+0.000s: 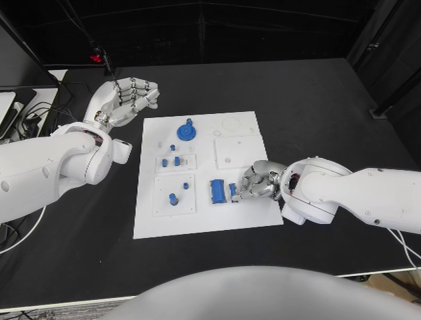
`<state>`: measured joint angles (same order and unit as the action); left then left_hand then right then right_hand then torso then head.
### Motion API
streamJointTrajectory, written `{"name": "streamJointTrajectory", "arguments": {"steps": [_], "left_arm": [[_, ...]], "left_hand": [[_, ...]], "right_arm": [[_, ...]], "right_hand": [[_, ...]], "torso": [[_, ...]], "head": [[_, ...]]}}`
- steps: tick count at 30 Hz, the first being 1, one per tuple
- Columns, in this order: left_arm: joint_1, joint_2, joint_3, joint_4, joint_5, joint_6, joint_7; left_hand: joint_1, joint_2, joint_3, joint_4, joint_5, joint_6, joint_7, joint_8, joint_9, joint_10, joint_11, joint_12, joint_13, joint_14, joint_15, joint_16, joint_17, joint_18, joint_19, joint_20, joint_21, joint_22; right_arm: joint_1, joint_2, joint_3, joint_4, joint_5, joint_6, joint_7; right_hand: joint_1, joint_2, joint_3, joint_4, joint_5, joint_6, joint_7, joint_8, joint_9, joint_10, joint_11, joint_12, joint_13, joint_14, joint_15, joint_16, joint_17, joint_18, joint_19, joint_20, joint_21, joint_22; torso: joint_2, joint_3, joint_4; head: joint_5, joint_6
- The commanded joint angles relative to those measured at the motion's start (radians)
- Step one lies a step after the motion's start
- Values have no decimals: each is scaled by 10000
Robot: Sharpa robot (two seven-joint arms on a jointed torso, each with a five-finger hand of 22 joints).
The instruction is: Assemble the parts on the task board
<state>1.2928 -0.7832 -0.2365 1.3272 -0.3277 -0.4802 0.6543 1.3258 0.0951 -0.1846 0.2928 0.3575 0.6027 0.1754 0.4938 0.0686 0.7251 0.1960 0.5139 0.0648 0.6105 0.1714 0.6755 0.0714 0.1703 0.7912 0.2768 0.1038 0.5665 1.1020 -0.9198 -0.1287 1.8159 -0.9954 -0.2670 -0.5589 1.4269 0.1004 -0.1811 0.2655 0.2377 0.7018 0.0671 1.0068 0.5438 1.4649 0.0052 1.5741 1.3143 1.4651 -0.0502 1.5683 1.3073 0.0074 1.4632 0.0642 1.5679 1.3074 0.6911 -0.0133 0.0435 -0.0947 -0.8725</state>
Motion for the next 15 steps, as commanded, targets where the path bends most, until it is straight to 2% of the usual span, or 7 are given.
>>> {"name": "streamJointTrajectory", "arguments": {"steps": [1, 4, 7, 11, 14, 15], "left_arm": [[12, 5, 9, 8, 31, 71, 45], [11, -6, 9, 18, 31, 73, 42], [11, -12, 9, 24, 31, 83, 43], [9, -22, 9, 31, 31, 99, 53], [1, -22, 9, 33, 31, 111, 84], [-1, -19, 9, 31, 31, 111, 92]], "left_hand": [[104, 20, -43, -22, 45, 64, 590, 54, -4, -16, -59, 45, -16, 66, -18, 29, -17, 103, 54, 1, 43, -14], [104, 20, -43, -22, 45, 64, 590, 54, -4, -16, -59, 45, -16, 66, -18, 29, -17, 103, 54, 1, 43, -14], [104, 20, -43, -22, 45, 64, 590, 54, -4, -16, -59, 45, -16, 66, -18, 29, -17, 103, 54, 1, 43, -14], [117, 27, -42, -21, 52, 69, 588, 56, -4, -17, -60, 45, -16, 66, -19, 32, -19, 103, 53, 1, 43, -18], [84, 13, -76, -5, 39, 58, 595, 48, -7, -27, -56, 42, -18, 56, -17, 33, -25, 101, 48, 2, 42, -28], [64, 8, -92, 0, 32, 52, 598, 44, -9, -31, -54, 41, -19, 51, -16, 34, -28, 101, 46, 2, 41, -32]], "right_arm": [[11, 17, 1, 11, -120, -32, -18], [11, 3, 1, 34, -121, -158, 82], [10, -73, 1, 81, -112, -525, 367], [11, -353, 4, 214, 82, -1566, 1368], [35, -663, 12, 355, 641, -2566, 2726], [60, -712, 14, 372, 813, -2749, 3045]], "right_hand": [[111, 11, 61, -15, 50, 11, -85, -67, 12, 1058, -66, -33, 2565, 1057, -61, 25, 2635, -74, 1076, -72, 29, 2634], [74, -30, 15, 38, 46, -1, -68, -92, 18, 1058, -59, -33, 2565, 1057, -64, 25, 2635, -74, 1076, -79, 29, 2634], [-40, -99, -82, 147, 64, 13, -52, -107, 37, 1058, -47, -33, 2565, 1057, -61, 25, 2635, -74, 1076, -83, 29, 2634], [-282, -219, -279, 242, 246, -19, -25, -187, 50, 1058, -31, -33, 2565, 1057, -42, 25, 2635, -74, 1076, -77, 29, 2634], [-429, -279, -399, 240, 421, -91, 6, -304, 22, 1058, -10, -33, 2565, 1057, -13, 25, 2635, -74, 1076, -58, 29, 2634], [-448, -282, -417, 239, 453, -108, 13, -334, 12, 1058, -7, -33, 2565, 1057, -3, 25, 2635, -74, 1076, -52, 29, 2634]], "torso": [[-10, 0, -3], [-2, -3, -3], [3, 5, -2], [-9, 1, -11], [-18, 2, -3], [-23, 3, -3]], "head": [[-4, -1], [1, -1], [33, -1], [102, -1], [123, -1], [133, -1]]}}
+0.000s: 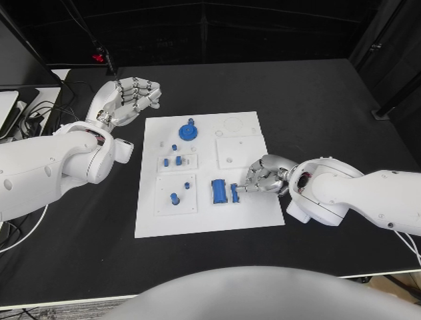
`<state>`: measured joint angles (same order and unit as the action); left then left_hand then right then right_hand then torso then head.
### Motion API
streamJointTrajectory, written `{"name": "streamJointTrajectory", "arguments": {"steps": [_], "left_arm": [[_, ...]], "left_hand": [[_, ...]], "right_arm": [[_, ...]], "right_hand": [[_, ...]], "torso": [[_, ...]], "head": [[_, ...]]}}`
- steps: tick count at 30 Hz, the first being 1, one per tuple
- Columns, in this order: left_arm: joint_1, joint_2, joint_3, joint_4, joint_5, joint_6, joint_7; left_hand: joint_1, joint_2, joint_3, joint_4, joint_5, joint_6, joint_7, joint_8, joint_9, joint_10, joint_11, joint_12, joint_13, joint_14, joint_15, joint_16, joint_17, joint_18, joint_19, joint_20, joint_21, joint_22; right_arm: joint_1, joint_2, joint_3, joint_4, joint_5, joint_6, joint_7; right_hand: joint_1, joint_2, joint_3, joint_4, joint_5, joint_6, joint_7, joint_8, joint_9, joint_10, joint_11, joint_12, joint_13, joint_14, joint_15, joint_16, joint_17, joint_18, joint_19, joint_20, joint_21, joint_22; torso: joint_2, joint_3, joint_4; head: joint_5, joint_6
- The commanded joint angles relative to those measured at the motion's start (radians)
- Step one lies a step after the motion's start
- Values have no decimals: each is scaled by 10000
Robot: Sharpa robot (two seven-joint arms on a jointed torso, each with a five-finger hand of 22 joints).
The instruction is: Assemble the parts on the task board
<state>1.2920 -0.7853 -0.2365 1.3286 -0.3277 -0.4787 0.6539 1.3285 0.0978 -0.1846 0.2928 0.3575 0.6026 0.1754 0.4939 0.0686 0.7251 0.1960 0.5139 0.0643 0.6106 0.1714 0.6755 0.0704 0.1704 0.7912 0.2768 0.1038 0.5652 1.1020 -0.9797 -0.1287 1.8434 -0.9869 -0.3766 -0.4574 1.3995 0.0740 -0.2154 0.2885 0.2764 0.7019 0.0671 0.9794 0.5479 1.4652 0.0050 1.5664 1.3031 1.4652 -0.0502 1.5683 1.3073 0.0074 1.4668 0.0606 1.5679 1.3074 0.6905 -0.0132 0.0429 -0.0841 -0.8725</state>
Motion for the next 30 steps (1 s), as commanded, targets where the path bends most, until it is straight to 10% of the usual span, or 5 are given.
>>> {"name": "streamJointTrajectory", "arguments": {"steps": [1, 12, 16, 21, 30], "left_arm": [[2, 8, 9, 14, 31, 92, 110], [-207, 157, 9, 52, 590, -8, 667], [-343, 262, 10, 188, 976, -98, 1206], [-487, 334, 11, 401, 1482, -399, 1916], [-699, 386, 12, 675, 1872, -697, 2625]], "left_hand": [[5, -24, -115, 4, 18, 45, 601, 39, -11, -36, -51, 39, -13, 45, -14, 34, -21, 99, 42, 3, 39, -25], [-525, -82, -484, -6, -663, 224, 391, 71, -3, -281, -44, -47, -16, -312, 50, -23, -55, 59, -175, 42, -67, -190], [-782, -171, -571, -4, -1225, 266, -62, -134, -39, -461, 149, -68, -8, -794, 206, 23, -50, -31, -479, 85, -216, -324], [-1415, -625, -172, -8, -1870, 232, -206, -352, -27, -789, 338, -15, 13, -1545, 400, 320, -27, -271, -1175, 98, -358, -549], [-2356, -1819, 967, 48, -2341, -405, -159, -453, -23, -1802, 318, 99, 20, -3037, 459, 701, -12, -631, -2209, 114, -341, -825]], "right_arm": [[127, -174, 15, 103, 1069, -1942, 2627], [617, 291, 21, -1112, 4707, -2121, 9750], [646, 761, 18, -1759, 5886, -1838, 11142], [646, 1171, 14, -2224, 6855, -1258, 11805], [618, 1477, 11, -2428, 7797, -400, 12052]], "right_hand": [[-168, -12, -84, 1, 110, -128, 19, -93, -39, 1056, 3, 44, 2677, 1056, 7, 25, 2635, -74, 1040, -9, 29, 2634], [-132, 304, -467, -2, -368, -1063, 595, -1171, -814, 1029, 513, 23, 2659, 955, 487, -78, 2528, 510, -415, 430, -2059, 1669], [-1159, 344, -1128, -9, -356, -1861, 894, -1752, -1418, -5666, 821, -5673, -1667, -4727, 836, -5932, -2555, 1640, -4859, 740, -8208, -1184], [-2363, 356, -1350, -105, -324, -2768, 1572, -2029, -1829, -8003, 1648, -8988, -4482, -7339, 1709, -8814, -4899, 1380, -6879, 1366, -10981, -2862], [-4874, -2809, 373, 142, -287, -5577, 714, -3025, -2488, -11995, 2348, -11935, -6792, -12051, 2596, -11546, -6858, 578, -12397, 1897, -14857, -7350]], "torso": [[-15, 4, 10], [-42, 10, -70], [-62, 6, -130], [-80, 28, -189], [-133, 35, -162]], "head": [[26, -1], [117, -1], [234, -1], [327, -1], [453, 340]]}}
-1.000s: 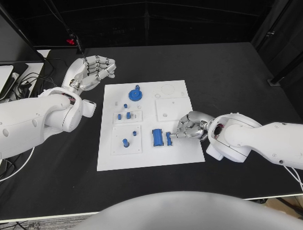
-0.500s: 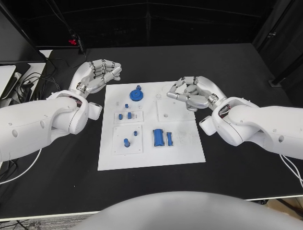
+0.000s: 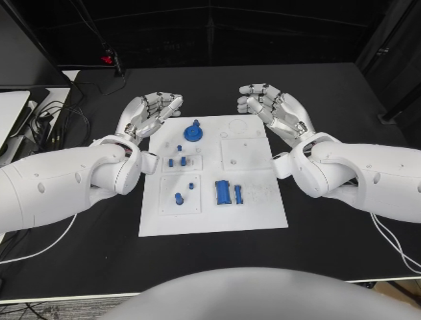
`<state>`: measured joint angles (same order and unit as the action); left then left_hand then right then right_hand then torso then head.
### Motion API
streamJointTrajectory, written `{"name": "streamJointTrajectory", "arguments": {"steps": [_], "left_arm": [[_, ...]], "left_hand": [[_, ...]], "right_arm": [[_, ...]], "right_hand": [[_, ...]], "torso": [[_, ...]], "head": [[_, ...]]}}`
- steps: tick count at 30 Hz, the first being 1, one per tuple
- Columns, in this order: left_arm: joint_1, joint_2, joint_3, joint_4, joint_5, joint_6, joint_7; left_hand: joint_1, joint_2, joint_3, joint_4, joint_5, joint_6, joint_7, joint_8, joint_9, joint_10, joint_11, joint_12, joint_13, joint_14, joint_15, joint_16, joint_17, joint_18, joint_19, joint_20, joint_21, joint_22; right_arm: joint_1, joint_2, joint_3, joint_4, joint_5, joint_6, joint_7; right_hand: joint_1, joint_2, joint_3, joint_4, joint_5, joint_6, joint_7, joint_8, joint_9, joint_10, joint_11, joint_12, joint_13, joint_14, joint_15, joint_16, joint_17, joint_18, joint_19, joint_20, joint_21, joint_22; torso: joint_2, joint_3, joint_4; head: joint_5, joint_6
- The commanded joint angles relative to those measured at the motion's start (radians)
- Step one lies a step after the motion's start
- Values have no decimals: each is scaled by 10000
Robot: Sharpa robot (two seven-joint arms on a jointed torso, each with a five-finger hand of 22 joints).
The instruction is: Assemble the parts on the task board
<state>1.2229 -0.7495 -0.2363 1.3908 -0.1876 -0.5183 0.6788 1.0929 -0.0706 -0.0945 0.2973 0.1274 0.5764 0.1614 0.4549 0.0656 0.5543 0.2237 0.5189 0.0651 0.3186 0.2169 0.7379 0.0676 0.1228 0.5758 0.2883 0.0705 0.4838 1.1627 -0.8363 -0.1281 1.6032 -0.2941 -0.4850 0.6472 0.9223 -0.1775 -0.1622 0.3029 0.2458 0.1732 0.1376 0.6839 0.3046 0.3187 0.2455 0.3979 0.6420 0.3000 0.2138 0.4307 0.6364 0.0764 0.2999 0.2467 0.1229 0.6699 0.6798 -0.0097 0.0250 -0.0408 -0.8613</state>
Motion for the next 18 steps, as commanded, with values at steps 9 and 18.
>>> {"name": "streamJointTrajectory", "arguments": {"steps": [9, 18], "left_arm": [[-113, 46, 68, 84, 289, -222, -39], [-1085, -165, 1448, 1111, 1244, -1602, -971]], "left_hand": [[-5744, 706, 945, -1607, -1274, -3271, -845, -2508, -656, -3094, -1154, -2783, -651, -1800, -1139, -3935, -676, -1228, -3154, -1568, -705, -2665], [-9973, 706, 945, -2973, -1274, -5764, -1614, -4549, -656, -5543, -2237, -5189, -651, -3186, -2169, -7379, -676, -1228, -5758, -2883, -705, -4838]], "right_arm": [[-31, 113, 27, -91, 578, 280, 171], [-526, 316, 594, -200, 1646, -1135, -481]], "right_hand": [[-4705, 649, 753, -1555, -1239, -1732, -1376, -3535, -1621, -2024, -1304, -2180, -3488, -1794, -1133, -2294, -3462, -764, -2011, -1222, -1229, -4119], [-8381, 1775, 1622, -3029, -2458, -1732, -1376, -6839, -3046, -3187, -2455, -3979, -6420, -3000, -2138, -4307, -6364, -764, -2999, -2467, -1229, -6699]], "torso": [[-53, 2, -4], [-491, 34, -87]], "head": [[38, 509], [162, 1217]]}}
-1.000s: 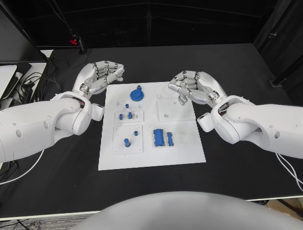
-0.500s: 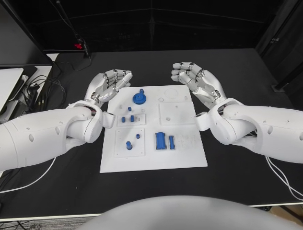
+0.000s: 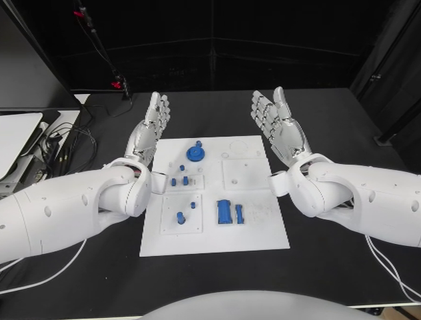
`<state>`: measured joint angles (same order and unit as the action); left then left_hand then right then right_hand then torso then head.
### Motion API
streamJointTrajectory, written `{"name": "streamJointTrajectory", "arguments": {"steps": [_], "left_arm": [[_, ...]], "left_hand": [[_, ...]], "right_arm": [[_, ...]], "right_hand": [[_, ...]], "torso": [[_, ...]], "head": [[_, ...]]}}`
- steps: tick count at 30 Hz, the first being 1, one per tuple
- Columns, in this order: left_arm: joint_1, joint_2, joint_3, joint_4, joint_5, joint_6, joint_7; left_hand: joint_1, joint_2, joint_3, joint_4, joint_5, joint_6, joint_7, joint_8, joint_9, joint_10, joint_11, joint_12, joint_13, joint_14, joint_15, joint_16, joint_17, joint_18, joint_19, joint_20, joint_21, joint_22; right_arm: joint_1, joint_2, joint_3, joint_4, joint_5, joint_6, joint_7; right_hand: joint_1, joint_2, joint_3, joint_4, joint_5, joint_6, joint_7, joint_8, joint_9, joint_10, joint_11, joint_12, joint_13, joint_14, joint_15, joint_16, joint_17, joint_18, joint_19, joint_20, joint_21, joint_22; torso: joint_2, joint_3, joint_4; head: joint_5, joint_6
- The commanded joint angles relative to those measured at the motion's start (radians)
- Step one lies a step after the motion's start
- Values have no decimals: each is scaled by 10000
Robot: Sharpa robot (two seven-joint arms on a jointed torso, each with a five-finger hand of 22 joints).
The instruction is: Assemble the parts on the task board
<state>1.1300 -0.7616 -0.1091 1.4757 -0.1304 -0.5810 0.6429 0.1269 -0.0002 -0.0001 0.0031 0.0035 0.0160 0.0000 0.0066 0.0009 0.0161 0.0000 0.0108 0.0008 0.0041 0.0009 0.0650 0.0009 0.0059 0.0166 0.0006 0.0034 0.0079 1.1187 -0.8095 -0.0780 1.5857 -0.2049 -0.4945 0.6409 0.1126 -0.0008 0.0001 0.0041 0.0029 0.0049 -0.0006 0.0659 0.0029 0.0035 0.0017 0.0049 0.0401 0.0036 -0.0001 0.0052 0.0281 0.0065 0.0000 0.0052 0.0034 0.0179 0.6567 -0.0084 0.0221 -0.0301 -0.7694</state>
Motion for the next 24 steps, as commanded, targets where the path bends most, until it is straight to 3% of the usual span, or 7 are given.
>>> {"name": "streamJointTrajectory", "arguments": {"steps": [1, 2, 6, 8, 11, 15, 24], "left_arm": [[-343, -84, 441, 460, 855, -1240, -791], [-454, -109, 600, 578, 965, -1399, -898], [-739, -171, 1003, 878, 1244, -1803, -1171], [-794, -182, 1082, 936, 1298, -1881, -1223], [-800, -184, 1091, 943, 1304, -1890, -1229], [-800, -184, 1091, 943, 1304, -1890, -1229], [-800, -184, 1091, 943, 1304, -1890, -1229]], "left_hand": [[-536, 2, 1, -31, -35, -160, 0, -66, -9, -161, 0, -108, -8, -41, -9, -650, -9, -59, -166, -6, -34, -79], [-1269, 2, 1, -31, -35, -160, 0, -66, -9, -161, 0, -108, -8, -41, -9, -650, -9, -59, -166, -6, -34, -79], [-1269, 2, 1, -31, -35, -160, 0, -66, -9, -161, 0, -108, -8, -41, -9, -650, -9, -59, -166, -6, -34, -79], [-1269, 2, 1, -31, -35, -160, 0, -66, -9, -161, 0, -108, -8, -41, -9, -650, -9, -59, -166, -6, -34, -79], [-1269, 2, 1, -31, -35, -160, 0, -66, -9, -161, 0, -108, -8, -41, -9, -650, -9, -59, -166, -6, -34, -79], [-1269, 2, 1, -31, -35, -160, 0, -66, -9, -161, 0, -108, -8, -41, -9, -650, -9, -59, -166, -6, -34, -79], [-1269, 2, 1, -31, -35, -160, 0, -66, -9, -161, 0, -108, -8, -41, -9, -650, -9, -59, -166, -6, -34, -79]], "right_arm": [[-215, 101, 240, -53, 1031, -1407, -588], [-297, 135, 333, -71, 1208, -1640, -696], [-539, 234, 611, -125, 1730, -2333, -1015], [-616, 266, 699, -142, 1896, -2552, -1116], [-684, 293, 776, -157, 2042, -2745, -1205], [-687, 295, 780, -157, 2049, -2755, -1209], [-687, 295, 780, -157, 2049, -2755, -1209]], "right_hand": [[-1126, 8, -1, -41, -29, -49, 6, -659, -29, -35, -17, -49, -401, -36, 1, -52, -281, -65, 0, -52, -34, -179], [-1126, 8, -1, -41, -29, -49, 6, -659, -29, -35, -17, -49, -401, -36, 1, -52, -281, -65, 0, -52, -34, -179], [-1126, 8, -1, -41, -29, -49, 6, -659, -29, -35, -17, -49, -401, -36, 1, -52, -281, -65, 0, -52, -34, -179], [-1126, 8, -1, -41, -29, -49, 6, -659, -29, -35, -17, -49, -401, -36, 1, -52, -281, -65, 0, -52, -34, -179], [-1126, 8, -1, -41, -29, -49, 6, -659, -29, -35, -17, -49, -401, -36, 1, -52, -281, -65, 0, -52, -34, -179], [-1126, 8, -1, -41, -29, -49, 6, -659, -29, -35, -17, -49, -401, -36, 1, -52, -281, -65, 0, -52, -34, -179], [-1126, 8, -1, -41, -29, -49, 6, -659, -29, -35, -17, -49, -401, -36, 1, -52, -281, -65, 0, -52, -34, -179]], "torso": [[-381, 30, -80], [-474, 37, -97], [-788, 60, -157], [-904, 68, -179], [-1050, 79, -206], [-1122, 84, -220], [-1125, 84, -221]], "head": [[89, 492], [116, 642], [205, 1148], [238, 1337], [280, 1573], [300, 1689], [301, 1694]]}}
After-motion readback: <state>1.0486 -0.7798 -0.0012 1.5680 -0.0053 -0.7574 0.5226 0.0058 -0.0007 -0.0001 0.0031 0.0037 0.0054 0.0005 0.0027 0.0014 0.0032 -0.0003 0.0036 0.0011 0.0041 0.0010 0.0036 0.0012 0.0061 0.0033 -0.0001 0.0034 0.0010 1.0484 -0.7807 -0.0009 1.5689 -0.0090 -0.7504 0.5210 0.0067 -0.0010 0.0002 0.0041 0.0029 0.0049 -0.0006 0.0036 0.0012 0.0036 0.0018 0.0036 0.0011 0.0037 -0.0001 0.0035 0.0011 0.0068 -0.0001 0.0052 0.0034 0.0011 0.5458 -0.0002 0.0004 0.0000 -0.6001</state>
